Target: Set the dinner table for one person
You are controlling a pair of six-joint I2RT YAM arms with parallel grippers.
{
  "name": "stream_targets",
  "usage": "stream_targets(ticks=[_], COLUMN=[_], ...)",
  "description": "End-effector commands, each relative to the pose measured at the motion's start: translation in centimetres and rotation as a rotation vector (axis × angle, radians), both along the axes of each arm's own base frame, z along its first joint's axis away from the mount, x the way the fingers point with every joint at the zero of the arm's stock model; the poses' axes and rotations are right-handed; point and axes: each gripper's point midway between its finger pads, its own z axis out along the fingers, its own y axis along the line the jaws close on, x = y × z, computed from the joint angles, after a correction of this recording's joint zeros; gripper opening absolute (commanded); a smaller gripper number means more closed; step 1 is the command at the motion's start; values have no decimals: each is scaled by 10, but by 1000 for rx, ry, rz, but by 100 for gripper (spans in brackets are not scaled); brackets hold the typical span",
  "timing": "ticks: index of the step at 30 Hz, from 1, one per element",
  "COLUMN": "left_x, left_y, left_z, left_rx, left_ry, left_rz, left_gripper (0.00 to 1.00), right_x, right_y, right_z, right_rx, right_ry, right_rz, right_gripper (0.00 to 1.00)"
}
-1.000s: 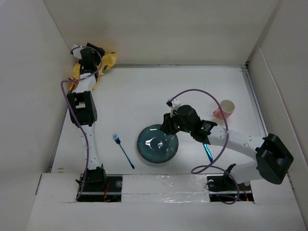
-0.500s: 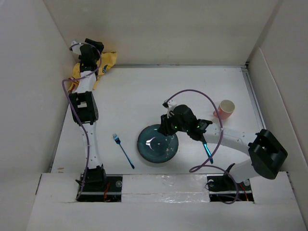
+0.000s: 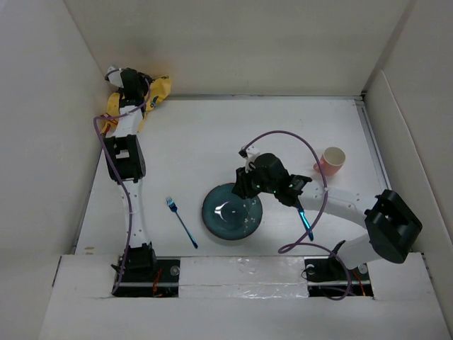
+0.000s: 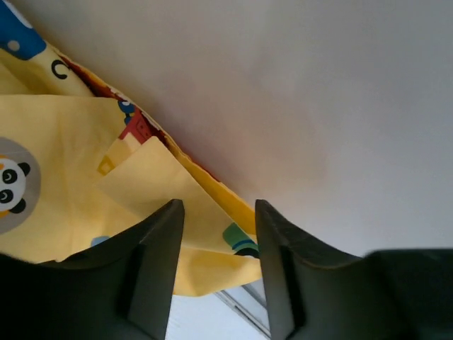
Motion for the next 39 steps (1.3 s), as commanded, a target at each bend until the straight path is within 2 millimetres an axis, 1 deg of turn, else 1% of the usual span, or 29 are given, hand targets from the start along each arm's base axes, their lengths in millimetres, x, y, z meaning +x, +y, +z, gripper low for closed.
stream_targets(ticks=[1, 2, 4, 5, 7, 12, 13, 14, 15, 16, 17, 18, 19, 20, 22, 23, 24, 25, 26, 28, 29, 30, 31, 33, 34, 35, 37, 38, 39], left_x=[1, 1, -1, -5, -10, -27, -29, -36, -39, -40, -42, -43, -44, -48, -52, -58, -60, -60, -62, -59, -55, -52, -50, -38, -38, -35, -39, -52, -52], left_y=[1, 1, 1, 1, 3, 4, 4, 3, 3, 3, 2, 1, 1, 1, 1, 1, 1, 0, 4, -3, 1, -2, 0, -1, -7, -8, -9, -7, -7], left_z=[10, 10, 11, 12, 11, 13, 18, 21, 23, 27, 32, 33, 35, 36, 41, 40, 37, 40, 36, 32, 26, 25, 21, 18, 9, 8, -3, -16, -16], left_rx=[10, 10, 14, 18, 38, 75, 78, 84, 86, 90, 100, 104, 106, 105, 92, 79, 51, 37, 17, -60, -86, -115, -160, -182, -203, -221, -245, -249, -249], left_ry=[-25, -24, -15, -8, 4, 38, 25, 27, 24, 19, 15, 16, 20, 19, 2, 8, 7, -12, -10, -19, -15, -18, -13, -10, 27, 29, 60, 97, 98], left_rz=[11, 11, 11, 12, 19, 21, 22, 20, 18, 19, 11, 4, 5, 6, 18, 27, 38, 38, 45, 26, 28, 17, 11, 3, -24, -25, -18, 12, 11], left_gripper=[36, 26, 18, 11, 0, 0, 0, 0, 0, 0, 6, 18, 32, 53, 65, 72, 75, 78, 82, 85, 86, 87, 87, 87, 86, 84, 83, 83, 82], right_x=[9, 9, 10, 10, 12, 9, 9, 8, 8, 7, 7, 6, 4, 4, 4, 4, 5, 5, 5, 5, 5, 5, 4, 5, 5, 6, 7, 8, 8], right_y=[8, 7, 6, 6, 3, 0, -1, -2, -3, -3, -3, -3, -2, -1, 0, 0, 0, 1, 1, 2, 3, 3, 5, 6, 6, 6, 6, 7, 7], right_z=[21, 23, 24, 25, 27, 34, 35, 36, 42, 43, 44, 45, 45, 45, 43, 43, 44, 44, 44, 42, 39, 38, 37, 33, 30, 30, 28, 28, 27], right_rx=[21, 23, 22, 26, 32, 49, 51, 54, 63, 67, 70, 73, 76, 79, 78, 76, 78, 79, 76, 75, 69, 69, 69, 61, 56, 53, 43, 44, 42], right_ry=[-57, -61, -67, -67, -68, -73, -75, -77, -87, -88, -89, -90, -84, -80, -77, -76, -79, -78, -82, -77, -70, -65, -62, -53, -50, -51, -52, -51, -50], right_rz=[-6, -10, -16, -18, -29, -38, -39, -39, -41, -38, -37, -33, -25, -25, -22, -24, -23, -24, -21, -17, -15, -11, -4, -3, -4, -6, -7, -4, -4], right_gripper=[35, 35, 35, 35, 35, 35, 35, 35, 35, 35, 35, 35, 35, 35, 35, 35, 35, 35, 35, 35, 35, 35, 35, 35, 35, 35, 35, 35, 35])
